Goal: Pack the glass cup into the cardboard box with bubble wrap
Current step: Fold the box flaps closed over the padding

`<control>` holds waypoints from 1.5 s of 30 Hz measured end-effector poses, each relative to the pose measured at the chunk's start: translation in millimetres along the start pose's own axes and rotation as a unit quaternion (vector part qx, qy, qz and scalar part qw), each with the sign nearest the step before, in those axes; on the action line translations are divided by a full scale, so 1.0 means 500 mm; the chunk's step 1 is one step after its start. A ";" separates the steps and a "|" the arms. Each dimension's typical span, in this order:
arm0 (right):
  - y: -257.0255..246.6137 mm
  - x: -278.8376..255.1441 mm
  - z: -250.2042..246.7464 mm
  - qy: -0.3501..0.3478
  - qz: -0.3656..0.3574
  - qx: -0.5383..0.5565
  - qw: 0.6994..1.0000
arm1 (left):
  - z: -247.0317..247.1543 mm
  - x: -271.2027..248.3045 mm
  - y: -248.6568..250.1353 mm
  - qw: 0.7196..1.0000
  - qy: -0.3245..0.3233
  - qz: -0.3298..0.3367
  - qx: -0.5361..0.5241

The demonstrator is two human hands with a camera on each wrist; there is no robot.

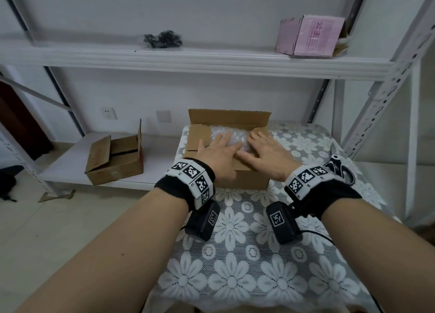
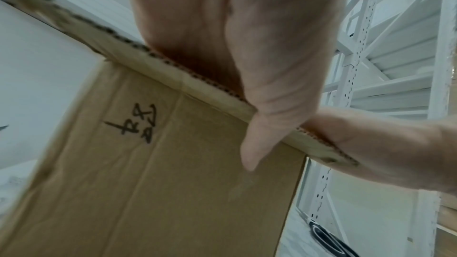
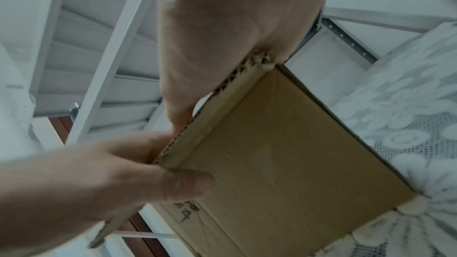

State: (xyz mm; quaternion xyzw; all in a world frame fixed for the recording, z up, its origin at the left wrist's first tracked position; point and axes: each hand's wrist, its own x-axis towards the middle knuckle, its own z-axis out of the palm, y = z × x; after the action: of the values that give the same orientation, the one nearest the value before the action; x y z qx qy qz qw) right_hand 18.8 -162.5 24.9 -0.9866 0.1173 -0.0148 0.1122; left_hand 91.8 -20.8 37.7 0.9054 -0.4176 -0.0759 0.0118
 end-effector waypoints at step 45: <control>-0.005 0.014 0.035 0.255 0.098 0.124 0.954 | 0.082 0.003 -0.048 0.969 0.240 0.054 0.026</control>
State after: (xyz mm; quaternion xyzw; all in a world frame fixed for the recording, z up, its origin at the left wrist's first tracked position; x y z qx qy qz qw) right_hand 27.0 -157.8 8.5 -0.9121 0.2355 -0.2692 0.2006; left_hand 104.8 -4.8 -5.2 0.8733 -0.4526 0.1547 0.0922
